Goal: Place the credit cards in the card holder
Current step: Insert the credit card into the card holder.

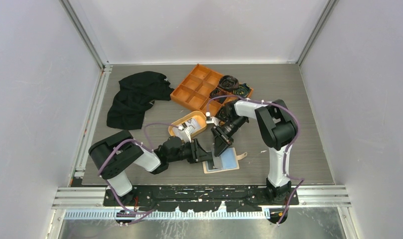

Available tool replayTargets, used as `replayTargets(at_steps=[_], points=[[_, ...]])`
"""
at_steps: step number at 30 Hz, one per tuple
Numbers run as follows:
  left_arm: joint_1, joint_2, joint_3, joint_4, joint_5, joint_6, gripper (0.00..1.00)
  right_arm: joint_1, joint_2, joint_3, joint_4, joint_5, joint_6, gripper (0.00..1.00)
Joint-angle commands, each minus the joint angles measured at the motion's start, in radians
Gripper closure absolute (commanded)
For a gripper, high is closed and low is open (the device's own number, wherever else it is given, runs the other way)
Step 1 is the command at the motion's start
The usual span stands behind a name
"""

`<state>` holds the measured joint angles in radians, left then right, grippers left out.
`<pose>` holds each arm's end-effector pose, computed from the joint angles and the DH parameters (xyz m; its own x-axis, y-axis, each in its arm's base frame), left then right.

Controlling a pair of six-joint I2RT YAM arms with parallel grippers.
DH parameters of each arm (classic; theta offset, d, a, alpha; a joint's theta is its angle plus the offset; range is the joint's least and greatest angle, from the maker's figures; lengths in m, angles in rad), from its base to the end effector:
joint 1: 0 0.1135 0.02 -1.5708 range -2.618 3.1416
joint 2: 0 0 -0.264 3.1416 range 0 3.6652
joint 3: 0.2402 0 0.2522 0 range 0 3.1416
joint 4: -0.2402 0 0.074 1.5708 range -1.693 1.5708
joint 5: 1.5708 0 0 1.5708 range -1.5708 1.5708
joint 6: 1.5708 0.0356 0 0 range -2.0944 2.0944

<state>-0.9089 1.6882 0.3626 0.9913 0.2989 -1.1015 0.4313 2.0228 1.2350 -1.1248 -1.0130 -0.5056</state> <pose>0.1581 -0.2199 0.1172 -0.9160 -0.2111 -0.3411 0.2384 0.3972 -0.8862 0.2776 0.1610 0.1322 -0.7667 -0.6350 -0.0939 -0.3821 0.3339 0.8617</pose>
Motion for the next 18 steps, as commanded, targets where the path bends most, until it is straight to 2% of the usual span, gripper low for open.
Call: replayTargets(at_steps=[1,12,18], points=[[-0.002,0.013,0.025,0.066,0.009,-0.006,0.7,0.032,-0.056,0.007,0.068,0.059,0.067,0.7],[-0.003,0.006,0.013,0.073,0.001,-0.007,0.69,0.109,-0.117,-0.014,0.176,0.274,0.156,0.77],[0.0,-0.038,-0.006,0.042,-0.021,0.004,0.69,0.109,-0.17,-0.009,0.168,0.359,0.138,0.78]])
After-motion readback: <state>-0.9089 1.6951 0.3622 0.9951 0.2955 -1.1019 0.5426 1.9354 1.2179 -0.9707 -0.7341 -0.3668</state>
